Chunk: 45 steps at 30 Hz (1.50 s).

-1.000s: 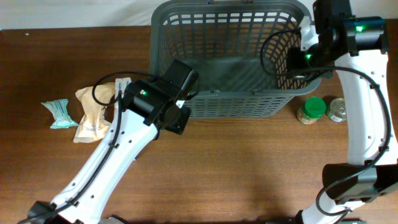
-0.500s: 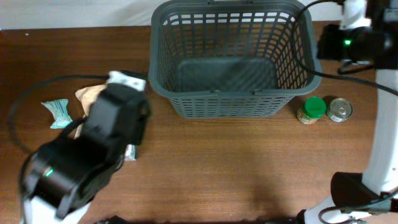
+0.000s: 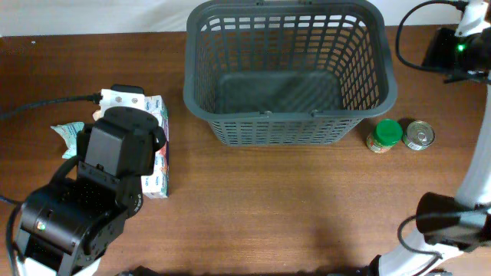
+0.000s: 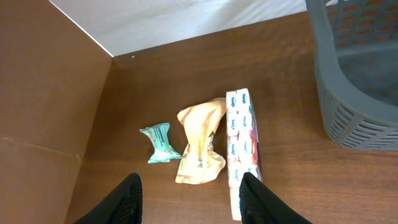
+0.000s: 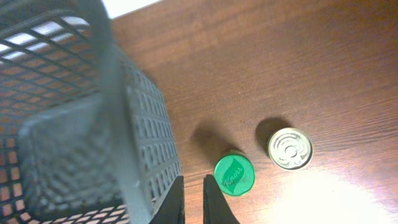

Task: Pack container

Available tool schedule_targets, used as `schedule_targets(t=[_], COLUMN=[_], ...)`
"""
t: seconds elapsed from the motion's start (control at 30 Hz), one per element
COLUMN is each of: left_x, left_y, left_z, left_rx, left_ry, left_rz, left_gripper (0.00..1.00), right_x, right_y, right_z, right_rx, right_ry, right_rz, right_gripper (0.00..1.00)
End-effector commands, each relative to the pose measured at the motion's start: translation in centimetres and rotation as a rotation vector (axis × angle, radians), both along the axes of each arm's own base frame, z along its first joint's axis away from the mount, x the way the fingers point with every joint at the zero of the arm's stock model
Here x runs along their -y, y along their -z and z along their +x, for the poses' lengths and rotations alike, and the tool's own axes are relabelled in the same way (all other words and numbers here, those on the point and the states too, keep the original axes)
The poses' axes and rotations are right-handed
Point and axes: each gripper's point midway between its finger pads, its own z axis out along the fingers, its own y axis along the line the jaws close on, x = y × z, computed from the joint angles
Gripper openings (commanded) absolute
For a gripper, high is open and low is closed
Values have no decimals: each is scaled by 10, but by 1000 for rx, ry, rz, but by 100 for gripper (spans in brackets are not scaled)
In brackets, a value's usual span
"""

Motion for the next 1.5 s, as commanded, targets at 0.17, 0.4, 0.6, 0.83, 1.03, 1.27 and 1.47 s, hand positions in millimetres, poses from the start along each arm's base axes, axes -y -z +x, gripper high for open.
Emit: schedule_targets(t=[0.17,0.4,0.6,0.83,1.03,1.27,1.47], left_x=[-8,-13,-13,-14,-11,-11,-11], left_y=[7,16,21,38,50,50,50], left_z=[-6,-16,-16,-18,-21,-21,-21], left_rx=[-51,-109,-128,-189,-224,-226,-226], left_ry=[-21,-20,-20,-17,-20,-18,-18], left_rz=[45,73,82,109,92,91,90], left_gripper=[42,42,42,42,42,42,42], right_x=[0,-18,-28,-43,-56,-73,-92], right_y=[52,52,51,63,62,61,59], right_z=[41,63,70,78,82,84,88], right_rx=[-54,10,29,16,23,28,43], right_ry=[-19,-86,-119,-152,-180,-215,-255], right_rz=[76,153,141,147,146,145,141], right_gripper=[4,4,4,4,4,4,4])
